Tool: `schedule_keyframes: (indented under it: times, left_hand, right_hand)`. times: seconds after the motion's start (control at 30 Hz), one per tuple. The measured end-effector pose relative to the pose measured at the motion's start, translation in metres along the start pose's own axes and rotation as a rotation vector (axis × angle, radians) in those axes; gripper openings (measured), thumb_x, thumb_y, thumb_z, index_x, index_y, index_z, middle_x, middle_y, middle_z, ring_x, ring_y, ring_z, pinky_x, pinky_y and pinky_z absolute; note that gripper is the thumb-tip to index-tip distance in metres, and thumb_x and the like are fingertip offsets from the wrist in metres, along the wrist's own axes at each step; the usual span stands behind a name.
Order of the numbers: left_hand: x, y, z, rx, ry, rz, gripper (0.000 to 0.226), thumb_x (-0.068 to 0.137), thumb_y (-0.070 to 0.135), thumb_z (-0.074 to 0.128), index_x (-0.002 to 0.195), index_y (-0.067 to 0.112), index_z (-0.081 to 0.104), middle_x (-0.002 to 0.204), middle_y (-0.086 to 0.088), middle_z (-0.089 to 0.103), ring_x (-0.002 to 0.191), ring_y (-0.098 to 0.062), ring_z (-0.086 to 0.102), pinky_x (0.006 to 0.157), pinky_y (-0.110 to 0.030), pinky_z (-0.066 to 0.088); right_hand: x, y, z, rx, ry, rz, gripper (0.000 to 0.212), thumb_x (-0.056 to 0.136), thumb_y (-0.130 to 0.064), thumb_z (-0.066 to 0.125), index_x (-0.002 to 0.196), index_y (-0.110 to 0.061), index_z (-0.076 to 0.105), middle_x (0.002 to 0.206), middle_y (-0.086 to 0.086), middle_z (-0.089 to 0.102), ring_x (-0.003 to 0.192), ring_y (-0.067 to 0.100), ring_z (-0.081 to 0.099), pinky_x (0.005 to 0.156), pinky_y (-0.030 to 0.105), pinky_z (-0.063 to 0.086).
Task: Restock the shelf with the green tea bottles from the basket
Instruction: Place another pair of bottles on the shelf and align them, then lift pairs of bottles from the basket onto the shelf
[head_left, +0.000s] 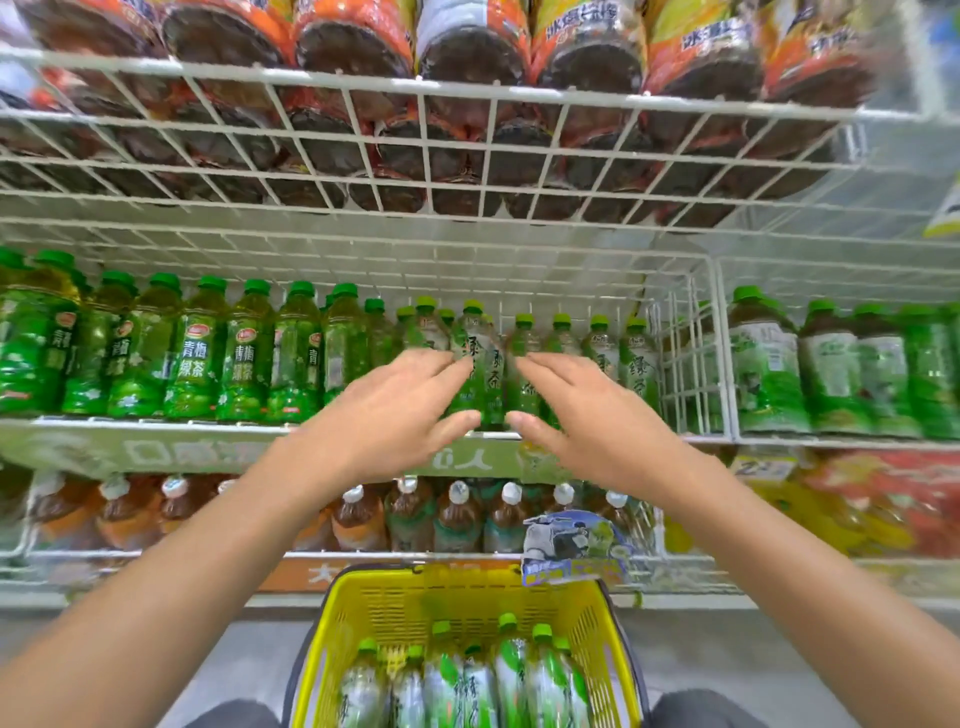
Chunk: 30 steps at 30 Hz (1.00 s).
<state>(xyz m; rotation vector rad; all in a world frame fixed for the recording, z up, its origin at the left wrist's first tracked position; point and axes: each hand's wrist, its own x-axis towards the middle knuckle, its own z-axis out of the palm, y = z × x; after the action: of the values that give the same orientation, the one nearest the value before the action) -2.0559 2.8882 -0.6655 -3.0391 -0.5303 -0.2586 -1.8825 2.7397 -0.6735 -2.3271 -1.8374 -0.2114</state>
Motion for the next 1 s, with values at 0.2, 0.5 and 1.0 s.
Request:
schedule_keyframes:
  times: [0.2,0.5,1.0]
  left_hand:
    - [-0.039,0.020,0.038,-0.023,0.004,0.075,0.079,0.095,0.063,0.014,0.147,0.010,0.044,0.147,-0.010,0.050,0.138,-0.027,0.042,0.110,-0.043,0.041]
    - [-0.084,0.026,0.145,-0.084,-0.233,0.043,0.086,0.091,0.066,0.014,0.145,0.008,0.045,0.137,-0.010,0.055,0.131,-0.030,0.049,0.104,-0.044,0.046]
    - [-0.098,-0.043,0.353,-0.269,-0.751,-0.391,0.053,0.103,0.047,0.048,0.128,0.002,0.057,0.136,-0.020,0.059,0.128,-0.037,0.053,0.099,-0.041,0.045]
  right_hand:
    - [-0.057,-0.007,0.033,0.037,-0.080,-0.007,0.073,0.100,-0.062,0.036,0.161,-0.022,0.024,0.163,-0.007,0.029,0.150,0.013,0.024,0.112,0.032,0.036]
    - [-0.100,-0.021,0.145,0.127,-0.262,-0.039,0.076,0.098,-0.064,0.029,0.157,-0.018,0.033,0.158,-0.001,0.038,0.146,0.020,0.033,0.109,0.038,0.041]
    - [-0.071,-0.055,0.382,0.280,-0.724,0.182,0.051,0.101,-0.052,0.046,0.124,-0.007,0.055,0.127,0.018,0.062,0.117,0.036,0.060,0.086,0.043,0.051]
